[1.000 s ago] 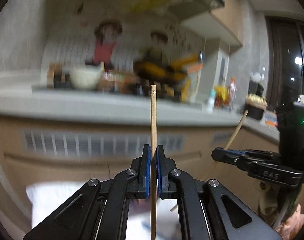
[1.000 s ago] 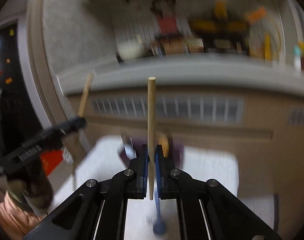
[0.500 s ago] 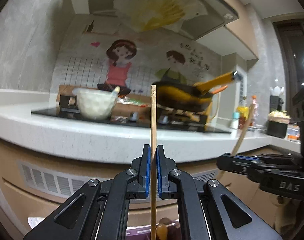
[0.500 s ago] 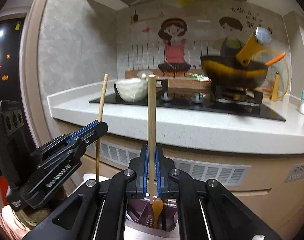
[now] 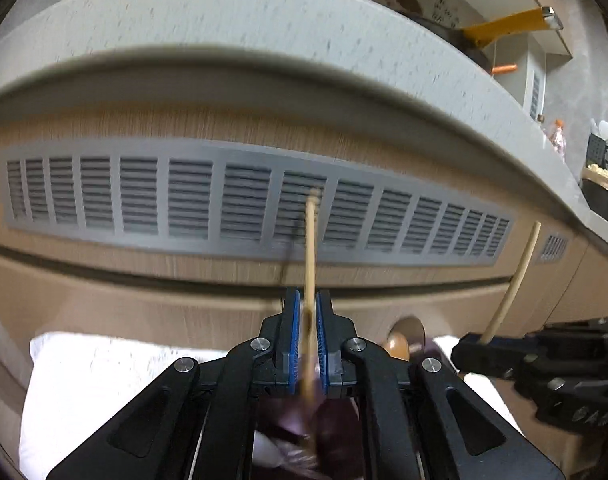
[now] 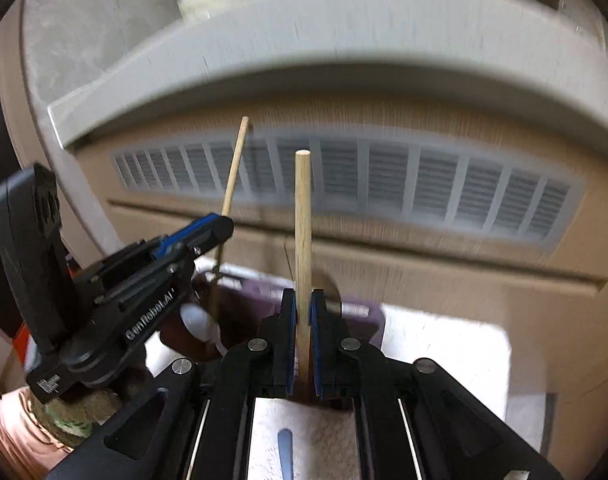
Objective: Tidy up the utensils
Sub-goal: 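Lower the chopsticks into the caddy and open both tools, then move both open tools back toward the blue spoon and metal spoon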
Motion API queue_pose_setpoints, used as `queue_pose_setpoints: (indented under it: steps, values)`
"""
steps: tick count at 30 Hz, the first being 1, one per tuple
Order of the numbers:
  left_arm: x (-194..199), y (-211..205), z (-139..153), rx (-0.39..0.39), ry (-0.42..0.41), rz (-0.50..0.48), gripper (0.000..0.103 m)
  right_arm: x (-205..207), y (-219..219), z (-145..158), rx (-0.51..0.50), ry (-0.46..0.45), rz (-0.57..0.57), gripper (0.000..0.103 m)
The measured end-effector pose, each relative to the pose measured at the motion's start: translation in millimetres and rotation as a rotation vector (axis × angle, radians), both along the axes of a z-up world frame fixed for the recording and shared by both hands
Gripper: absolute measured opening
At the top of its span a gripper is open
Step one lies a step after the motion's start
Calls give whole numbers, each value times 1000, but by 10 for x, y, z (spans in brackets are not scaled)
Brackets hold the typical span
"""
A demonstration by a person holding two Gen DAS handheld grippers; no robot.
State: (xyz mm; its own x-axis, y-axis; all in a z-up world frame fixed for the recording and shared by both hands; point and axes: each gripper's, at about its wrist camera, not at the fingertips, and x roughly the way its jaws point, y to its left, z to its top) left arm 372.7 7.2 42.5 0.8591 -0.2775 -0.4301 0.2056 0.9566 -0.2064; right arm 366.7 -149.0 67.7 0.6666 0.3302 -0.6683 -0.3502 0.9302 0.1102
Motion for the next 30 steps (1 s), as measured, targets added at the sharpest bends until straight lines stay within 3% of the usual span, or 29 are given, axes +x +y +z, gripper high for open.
queue_pose_setpoints:
  steps: [1,5,7,11,15,20,26,30]
  values:
    - [-19,-3,-16,4,3,1,16,6,-5,-69,-8,15,-4,9]
    - [-196,-68,26,55,4,5,29,-71,-73,-192,-20,18,-43,31]
    - [-298,-100,57,77,10,9,34,-168,-126,-198,-24,-2,-63,33]
    - [-558,-164,136,108,24,9,45,-425,-261,-224,-15,-21,-100,46]
    - [-890,-198,173,139,30,4,53,-734,-339,-290,-68,-61,-130,64]
    - [-1200,-179,98,148,60,-7,65,-1120,-317,-409,-135,-104,-129,76]
    - [-1555,56,-209,122,182,28,73,-1513,-398,-548,-148,-147,-127,99]
    - [-1726,214,-504,111,305,24,73,-1597,-425,-715,-190,-158,-182,101]
